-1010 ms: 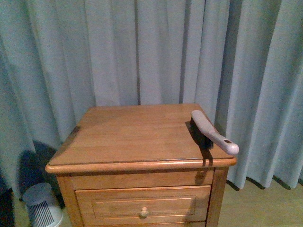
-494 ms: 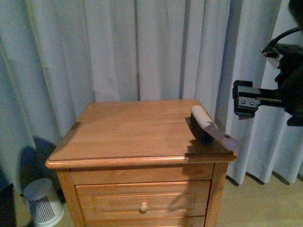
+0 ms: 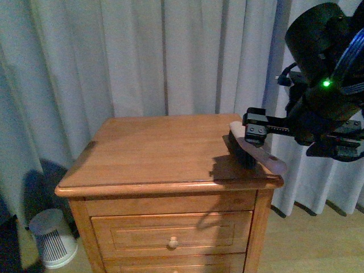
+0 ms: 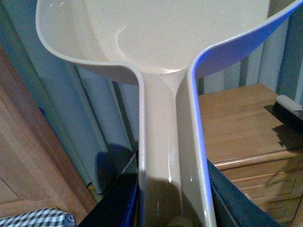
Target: Clean up trash
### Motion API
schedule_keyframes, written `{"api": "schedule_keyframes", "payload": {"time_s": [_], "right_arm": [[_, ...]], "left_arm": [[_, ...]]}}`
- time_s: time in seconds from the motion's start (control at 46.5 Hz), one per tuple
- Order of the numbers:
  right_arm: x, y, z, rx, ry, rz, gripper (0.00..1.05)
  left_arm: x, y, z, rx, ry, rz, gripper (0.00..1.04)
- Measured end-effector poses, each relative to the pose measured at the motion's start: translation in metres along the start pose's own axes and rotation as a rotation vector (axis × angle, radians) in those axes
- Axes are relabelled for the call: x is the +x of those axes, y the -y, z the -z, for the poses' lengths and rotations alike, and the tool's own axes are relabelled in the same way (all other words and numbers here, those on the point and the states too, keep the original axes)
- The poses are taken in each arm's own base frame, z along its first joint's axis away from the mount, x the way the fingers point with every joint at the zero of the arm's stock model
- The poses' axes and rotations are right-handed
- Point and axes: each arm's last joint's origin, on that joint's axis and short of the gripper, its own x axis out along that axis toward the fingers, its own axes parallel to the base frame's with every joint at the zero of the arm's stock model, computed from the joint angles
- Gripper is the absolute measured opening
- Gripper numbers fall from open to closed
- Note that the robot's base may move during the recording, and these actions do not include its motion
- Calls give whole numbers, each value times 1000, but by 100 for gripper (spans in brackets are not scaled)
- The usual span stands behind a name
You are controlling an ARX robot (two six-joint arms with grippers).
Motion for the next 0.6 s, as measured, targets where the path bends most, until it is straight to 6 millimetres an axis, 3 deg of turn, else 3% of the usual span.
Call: {"api": "schedule_keyframes", "payload": {"time_s": [0.193,0.43,0.602], "right_arm": [[18,-16,3,-4,-12,-7,97],[41,-19,10,0,-51,13,97],[47,-23,13,-3,-59,12,97]], "left_arm": [[0,0,0,0,0,0,28],[0,0,0,0,0,0,28],[0,0,0,0,0,0,28]]}}
